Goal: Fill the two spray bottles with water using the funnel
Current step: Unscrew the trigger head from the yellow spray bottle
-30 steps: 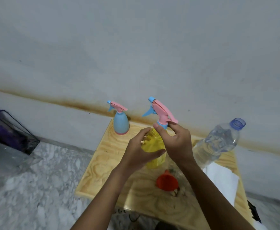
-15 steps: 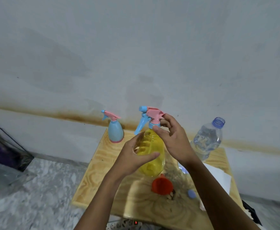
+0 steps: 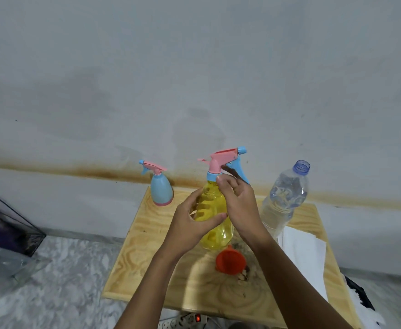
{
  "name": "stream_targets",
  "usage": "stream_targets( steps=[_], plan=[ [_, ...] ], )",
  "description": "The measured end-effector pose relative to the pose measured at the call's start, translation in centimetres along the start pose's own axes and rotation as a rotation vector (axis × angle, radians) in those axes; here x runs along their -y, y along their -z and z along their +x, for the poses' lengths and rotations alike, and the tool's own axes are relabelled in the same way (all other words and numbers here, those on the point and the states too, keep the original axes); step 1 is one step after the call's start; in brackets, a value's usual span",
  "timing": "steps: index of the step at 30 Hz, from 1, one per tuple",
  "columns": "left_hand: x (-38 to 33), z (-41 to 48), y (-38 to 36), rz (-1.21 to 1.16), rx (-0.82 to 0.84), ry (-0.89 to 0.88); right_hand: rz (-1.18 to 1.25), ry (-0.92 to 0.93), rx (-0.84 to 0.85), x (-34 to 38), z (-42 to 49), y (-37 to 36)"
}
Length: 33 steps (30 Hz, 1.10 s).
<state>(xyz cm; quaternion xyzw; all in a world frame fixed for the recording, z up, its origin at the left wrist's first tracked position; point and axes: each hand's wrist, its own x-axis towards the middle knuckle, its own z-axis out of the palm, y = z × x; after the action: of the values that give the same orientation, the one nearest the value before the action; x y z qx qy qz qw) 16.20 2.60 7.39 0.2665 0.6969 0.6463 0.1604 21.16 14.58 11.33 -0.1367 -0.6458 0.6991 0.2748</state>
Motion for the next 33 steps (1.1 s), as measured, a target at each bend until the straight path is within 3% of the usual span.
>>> stream_targets(
  steps=[3, 8, 14, 20, 33],
  plan=[
    [0.3, -0.1, -0.1, 0.009, -0.018, 0.004, -0.003, -0.019, -0.015, -0.2, -0.2, -0.4],
    [1.1, -0.3, -0.3, 0.035, -0.052, 0.006, -0.205, 0.027, -0.050, -0.3, -0.3, -0.6],
    [2.7, -0.4, -0.3, 0.047, -0.104, 0.042, -0.152, -0.035, -0.006, -1.0, -0.5, -0.9],
    [3.6, -0.7, -0.5, 0.061, -0.087, 0.049, -0.379, 0.032, -0.041, -1.7, -0.4, -0.9],
    [6.1, -0.6, -1.2, 0.130, -0.112, 0.099, -0.382, 0.034, 0.072, -1.1, -0.6, 1.2]
  ],
)
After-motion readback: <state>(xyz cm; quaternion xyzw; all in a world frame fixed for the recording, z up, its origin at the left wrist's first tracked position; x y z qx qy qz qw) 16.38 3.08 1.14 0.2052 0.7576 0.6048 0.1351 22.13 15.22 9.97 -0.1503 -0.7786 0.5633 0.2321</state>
